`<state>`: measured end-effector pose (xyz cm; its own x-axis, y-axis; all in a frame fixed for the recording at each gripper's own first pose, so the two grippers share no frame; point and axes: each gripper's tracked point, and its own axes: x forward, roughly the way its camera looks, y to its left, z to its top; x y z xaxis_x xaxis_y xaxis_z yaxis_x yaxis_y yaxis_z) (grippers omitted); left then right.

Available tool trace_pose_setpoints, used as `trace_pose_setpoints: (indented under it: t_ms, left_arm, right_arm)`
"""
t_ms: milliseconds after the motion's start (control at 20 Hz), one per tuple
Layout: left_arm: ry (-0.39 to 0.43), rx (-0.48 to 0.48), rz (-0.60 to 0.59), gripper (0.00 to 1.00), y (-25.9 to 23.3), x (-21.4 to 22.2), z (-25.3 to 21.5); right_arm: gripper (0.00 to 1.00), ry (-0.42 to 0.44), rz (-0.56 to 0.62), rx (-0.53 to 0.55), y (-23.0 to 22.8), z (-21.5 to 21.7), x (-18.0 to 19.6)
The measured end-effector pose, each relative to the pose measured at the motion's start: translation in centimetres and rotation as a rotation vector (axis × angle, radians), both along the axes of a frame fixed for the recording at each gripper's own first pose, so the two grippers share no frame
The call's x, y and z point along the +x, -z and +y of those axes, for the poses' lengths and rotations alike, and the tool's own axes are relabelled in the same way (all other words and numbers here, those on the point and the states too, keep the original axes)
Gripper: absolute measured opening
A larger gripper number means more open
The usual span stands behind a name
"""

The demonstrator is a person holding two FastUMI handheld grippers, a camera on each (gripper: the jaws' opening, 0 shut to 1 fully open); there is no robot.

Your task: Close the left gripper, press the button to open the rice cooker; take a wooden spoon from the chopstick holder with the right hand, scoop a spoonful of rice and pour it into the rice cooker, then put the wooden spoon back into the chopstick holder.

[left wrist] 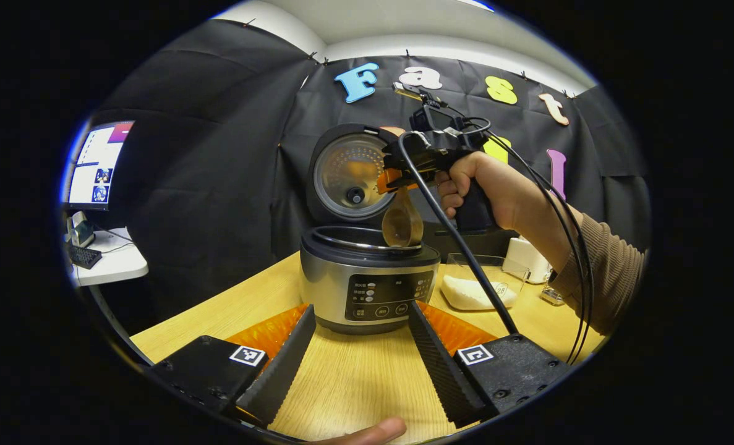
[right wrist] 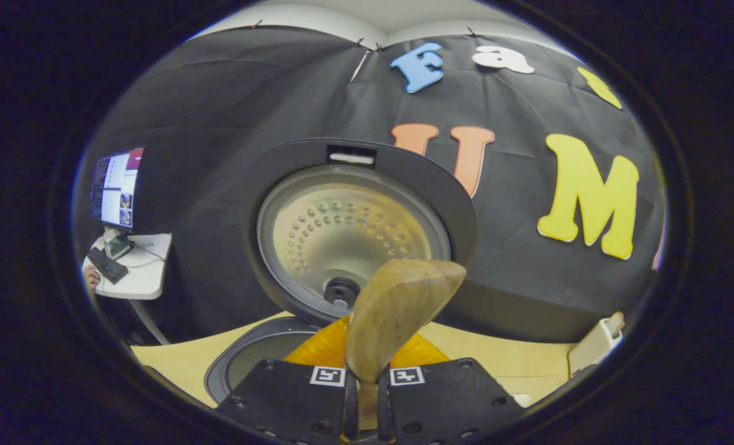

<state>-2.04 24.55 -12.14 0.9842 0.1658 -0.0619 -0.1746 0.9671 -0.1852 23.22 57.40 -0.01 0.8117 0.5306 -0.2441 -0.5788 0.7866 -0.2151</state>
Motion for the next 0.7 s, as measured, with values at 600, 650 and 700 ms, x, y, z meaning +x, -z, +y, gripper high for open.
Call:
trace_pose_setpoints:
  t_ms: [600,650,700]
  left_arm:
    - [0.003,0.02,0.002,0.97,-0.8,0.0,-0.8]
    - [0.007,0.024,0.002,0.97,-1.0,0.1,-1.3]
    - [0.01,0.028,-0.001,0.97,-1.3,0.1,-1.6]
  right_arm:
    - [0.12,-0.007,-0.176,-0.074,-4.9,-0.8,-3.8]
    - [0.12,-0.001,-0.179,-0.06,-5.6,-2.1,-3.8]
    - [0.11,0.011,-0.178,-0.042,-6.3,-3.3,-3.6]
